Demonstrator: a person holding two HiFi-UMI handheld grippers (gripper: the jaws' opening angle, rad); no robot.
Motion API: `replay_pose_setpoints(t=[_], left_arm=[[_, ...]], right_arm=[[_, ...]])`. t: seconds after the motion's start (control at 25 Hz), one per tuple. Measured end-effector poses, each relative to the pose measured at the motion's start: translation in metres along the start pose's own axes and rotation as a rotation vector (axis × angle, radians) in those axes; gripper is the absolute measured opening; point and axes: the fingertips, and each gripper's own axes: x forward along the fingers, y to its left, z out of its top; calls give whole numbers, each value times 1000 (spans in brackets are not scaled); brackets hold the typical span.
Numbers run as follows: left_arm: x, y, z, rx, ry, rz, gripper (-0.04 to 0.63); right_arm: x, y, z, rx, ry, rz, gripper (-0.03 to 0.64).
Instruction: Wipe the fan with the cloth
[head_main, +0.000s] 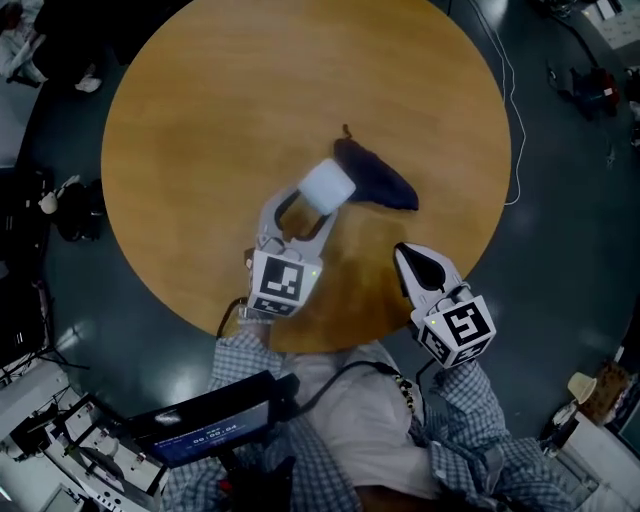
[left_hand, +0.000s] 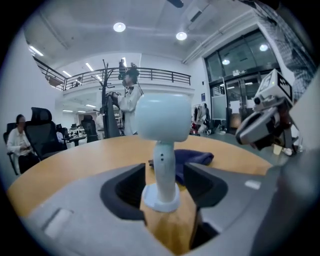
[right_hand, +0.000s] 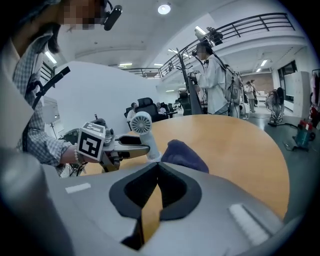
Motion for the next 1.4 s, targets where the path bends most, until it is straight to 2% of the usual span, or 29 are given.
replay_pose_setpoints(t=[0.12, 0.28, 0.56, 0.6, 0.76, 0.84, 0.96, 1.04, 1.2, 1.4], left_arm=[[15, 2, 4, 15, -17, -13, 211], [23, -7, 7, 55, -22, -48, 141], [22, -9, 6, 45, -10, -53, 144], [20, -9, 4, 47, -5, -54, 144], [12, -13, 5, 37, 2, -61, 144], [9, -15, 7, 36, 2, -61, 144], [4, -11, 7, 39, 3, -54, 144], [1, -7, 7, 34, 2, -45, 144], [-5, 0, 7, 30, 2, -20, 144], [-18, 6, 14, 38, 7, -3, 144]], right_arm=[[5, -5, -4, 7, 9, -10, 3], [12, -5, 0, -7, 7, 1, 3], [40, -28, 28, -93, -10, -45, 3], [49, -30, 34, -115, -7, -38, 13], [85, -44, 45, -226, 49, -12, 123], [103, -53, 40, -291, 106, -17, 175], [128, -62, 26, -326, 178, -37, 222], [139, -68, 15, -338, 210, -54, 219], [146, -68, 6, -381, 232, -54, 141], [137, -56, 25, -327, 196, -19, 107]])
